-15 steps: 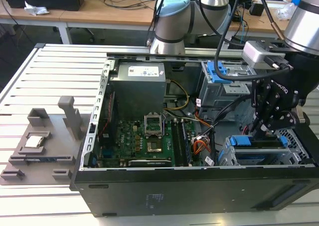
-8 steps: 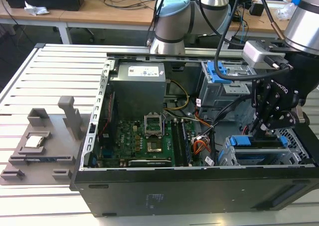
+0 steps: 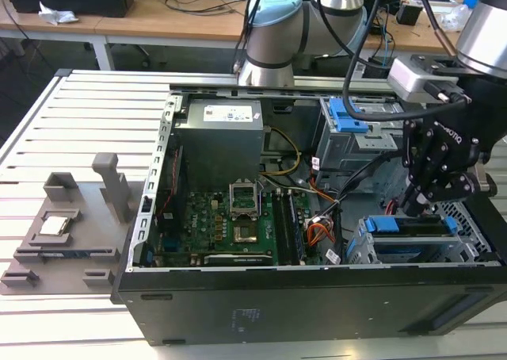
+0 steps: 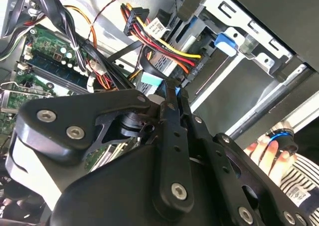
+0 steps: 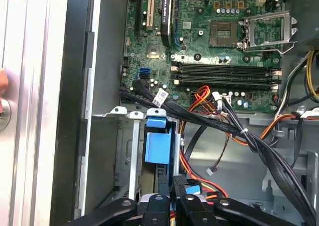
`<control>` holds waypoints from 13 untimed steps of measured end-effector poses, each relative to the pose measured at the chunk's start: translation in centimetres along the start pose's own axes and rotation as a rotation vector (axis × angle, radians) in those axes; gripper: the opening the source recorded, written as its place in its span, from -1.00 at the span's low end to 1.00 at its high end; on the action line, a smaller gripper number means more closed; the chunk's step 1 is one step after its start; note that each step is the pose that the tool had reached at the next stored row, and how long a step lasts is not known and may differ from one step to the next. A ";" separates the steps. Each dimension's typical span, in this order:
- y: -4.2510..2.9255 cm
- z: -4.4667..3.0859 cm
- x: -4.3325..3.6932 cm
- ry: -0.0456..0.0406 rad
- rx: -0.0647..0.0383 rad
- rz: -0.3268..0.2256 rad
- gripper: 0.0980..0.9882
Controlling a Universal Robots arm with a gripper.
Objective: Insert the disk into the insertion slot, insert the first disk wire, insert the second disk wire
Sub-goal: 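Insert the second disk wire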
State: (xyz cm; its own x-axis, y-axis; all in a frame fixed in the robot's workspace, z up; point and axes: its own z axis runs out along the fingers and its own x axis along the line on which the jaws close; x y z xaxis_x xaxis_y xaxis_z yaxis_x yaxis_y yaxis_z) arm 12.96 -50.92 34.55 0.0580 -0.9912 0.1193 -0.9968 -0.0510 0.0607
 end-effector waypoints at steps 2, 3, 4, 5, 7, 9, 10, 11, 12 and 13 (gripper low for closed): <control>0.02 0.05 0.45 -0.0059 0.000 0.000 -0.89; 0.03 0.09 0.63 -0.0123 0.001 -0.001 -0.89; 0.04 0.12 0.78 -0.0202 0.001 -0.001 -0.89; 0.04 0.17 0.88 -0.0337 0.002 -0.002 -0.89; 0.04 0.26 0.98 -0.0498 0.003 -0.003 -0.89; 0.05 0.32 1.13 -0.0538 0.003 -0.003 -0.89; 0.05 0.34 1.20 -0.0542 0.003 -0.003 -0.89; 0.05 0.36 1.30 -0.0545 0.003 -0.003 -0.89; 0.06 0.37 1.36 -0.0545 0.003 -0.003 -0.89; 0.06 0.39 1.44 -0.0546 0.003 -0.003 -0.89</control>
State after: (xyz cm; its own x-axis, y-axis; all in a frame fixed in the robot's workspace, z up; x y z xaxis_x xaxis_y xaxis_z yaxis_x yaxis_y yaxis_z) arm 12.96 -52.40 34.35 0.0581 -0.9962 0.0649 -0.9968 -0.0543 0.0579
